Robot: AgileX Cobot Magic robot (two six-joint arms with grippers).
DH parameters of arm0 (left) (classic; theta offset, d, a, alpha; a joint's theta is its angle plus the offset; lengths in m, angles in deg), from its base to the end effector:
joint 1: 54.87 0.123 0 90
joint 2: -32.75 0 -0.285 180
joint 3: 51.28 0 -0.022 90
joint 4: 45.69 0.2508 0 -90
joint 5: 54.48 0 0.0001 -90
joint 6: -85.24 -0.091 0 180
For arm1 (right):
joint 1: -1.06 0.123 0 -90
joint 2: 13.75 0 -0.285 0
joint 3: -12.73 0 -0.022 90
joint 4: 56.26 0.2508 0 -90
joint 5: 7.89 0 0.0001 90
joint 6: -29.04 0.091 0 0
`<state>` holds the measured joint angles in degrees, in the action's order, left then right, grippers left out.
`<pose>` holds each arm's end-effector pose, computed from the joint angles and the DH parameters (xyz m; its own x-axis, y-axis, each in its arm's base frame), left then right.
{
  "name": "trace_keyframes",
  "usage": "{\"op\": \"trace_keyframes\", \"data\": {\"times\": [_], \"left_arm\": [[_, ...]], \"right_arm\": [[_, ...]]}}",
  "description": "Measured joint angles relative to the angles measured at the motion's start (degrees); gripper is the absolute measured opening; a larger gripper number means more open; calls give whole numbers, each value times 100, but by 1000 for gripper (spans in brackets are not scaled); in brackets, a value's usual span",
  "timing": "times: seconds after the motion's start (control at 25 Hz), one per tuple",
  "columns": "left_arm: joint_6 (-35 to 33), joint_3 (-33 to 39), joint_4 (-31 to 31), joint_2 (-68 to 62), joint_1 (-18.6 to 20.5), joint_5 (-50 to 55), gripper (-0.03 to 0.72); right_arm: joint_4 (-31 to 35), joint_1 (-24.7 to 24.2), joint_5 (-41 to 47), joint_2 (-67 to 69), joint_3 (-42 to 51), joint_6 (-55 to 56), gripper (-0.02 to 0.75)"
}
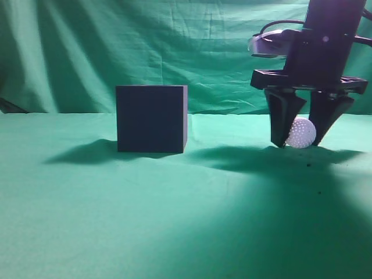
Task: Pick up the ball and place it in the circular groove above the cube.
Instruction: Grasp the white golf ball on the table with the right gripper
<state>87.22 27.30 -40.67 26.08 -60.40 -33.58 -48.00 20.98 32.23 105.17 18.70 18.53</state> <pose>0.0524 -0.0022 0.1735 -0.2722 0.0739 -0.9594 0.0794 0.9954 0.0541 0.3543 0.1374 0.1596 -0.8781 -0.3953 -0.2694 -0.4273 0.9014 0.0699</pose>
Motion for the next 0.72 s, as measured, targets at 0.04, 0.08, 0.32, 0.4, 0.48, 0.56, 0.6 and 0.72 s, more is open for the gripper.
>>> {"op": "trace_keyframes", "data": {"times": [0.04, 0.08, 0.32, 0.4, 0.48, 0.56, 0.6, 0.72], "left_arm": [[0, 0, 0, 0, 0, 0, 0], [0, 0, 0, 0, 0, 0, 0], [0, 0, 0, 0, 0, 0, 0], [0, 0, 0, 0, 0, 0, 0], [0, 0, 0, 0, 0, 0, 0], [0, 0, 0, 0, 0, 0, 0], [0, 0, 0, 0, 0, 0, 0], [0, 0, 0, 0, 0, 0, 0]], "right_arm": [[-9, 0, 0, 0, 0, 16, 384], [-9, 0, 12, 0, 0, 20, 316], [2, 0, 503, 22, -361, 74, 308], [15, 0, 614, -3, -520, 88, 308], [168, 13, 812, -194, -1024, 101, 308], [293, 111, 896, -410, -1400, 56, 308], [336, 211, 909, -490, -1536, -15, 308], [497, 701, 936, -631, -1810, -159, 308]]}}
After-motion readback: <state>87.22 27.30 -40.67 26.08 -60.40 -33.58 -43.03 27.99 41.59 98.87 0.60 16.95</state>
